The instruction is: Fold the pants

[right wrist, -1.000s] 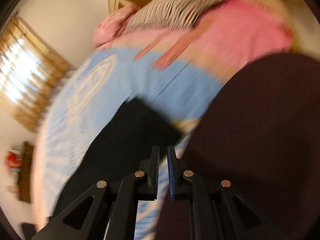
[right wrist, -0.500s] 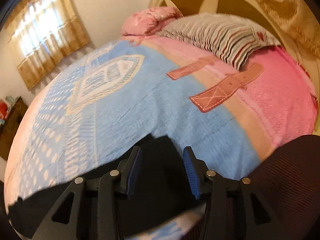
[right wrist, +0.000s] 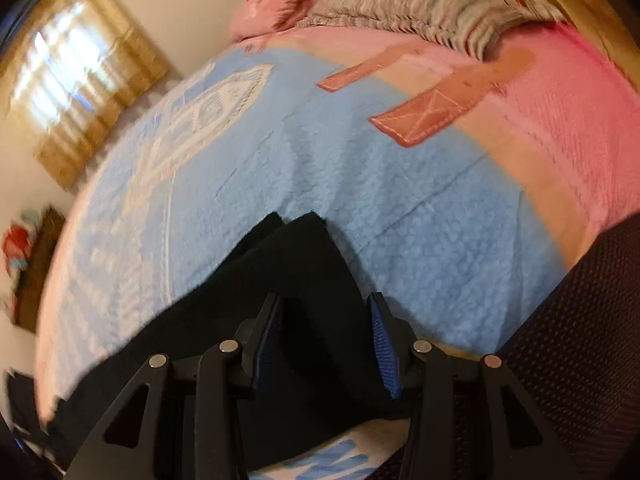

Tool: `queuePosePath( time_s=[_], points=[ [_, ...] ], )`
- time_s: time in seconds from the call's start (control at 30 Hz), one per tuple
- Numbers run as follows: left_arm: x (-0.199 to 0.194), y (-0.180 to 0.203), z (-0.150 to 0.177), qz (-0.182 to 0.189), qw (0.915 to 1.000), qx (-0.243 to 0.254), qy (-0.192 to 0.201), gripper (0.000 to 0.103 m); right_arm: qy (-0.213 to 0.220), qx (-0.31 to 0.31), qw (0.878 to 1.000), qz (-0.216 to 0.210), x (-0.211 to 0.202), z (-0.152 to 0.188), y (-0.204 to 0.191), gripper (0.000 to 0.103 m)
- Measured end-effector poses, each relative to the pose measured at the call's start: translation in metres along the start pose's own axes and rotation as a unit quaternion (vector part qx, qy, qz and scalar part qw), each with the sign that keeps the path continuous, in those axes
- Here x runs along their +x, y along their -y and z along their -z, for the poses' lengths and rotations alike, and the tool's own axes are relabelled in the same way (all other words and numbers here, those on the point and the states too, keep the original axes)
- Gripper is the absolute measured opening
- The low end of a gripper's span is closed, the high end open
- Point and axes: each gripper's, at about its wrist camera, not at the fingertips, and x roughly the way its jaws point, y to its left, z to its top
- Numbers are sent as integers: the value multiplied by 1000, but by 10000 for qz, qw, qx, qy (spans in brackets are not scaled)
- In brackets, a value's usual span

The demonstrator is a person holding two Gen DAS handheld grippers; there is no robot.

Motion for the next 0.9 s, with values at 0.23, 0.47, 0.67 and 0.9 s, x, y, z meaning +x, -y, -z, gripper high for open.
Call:
queuePosePath(
  time_s=[0.23, 0.47, 0.67, 0.9],
  points=[
    [-2, 7, -2, 33, 10000, 73, -8, 91, -58, -82, 9997, -204, 5, -7, -7, 51],
    [-9, 10, -8, 15, 9999, 132, 88, 91, 143, 139, 9998, 10, -5, 5, 7, 51],
    [-21, 15, -14, 162, 9996, 167, 161, 91, 53, -281, 9995, -157, -10, 23, 1, 53],
    [-41, 30, -22, 390, 9981, 311, 371, 91, 271, 77, 9992, -294, -27, 21, 26, 53]
  ],
)
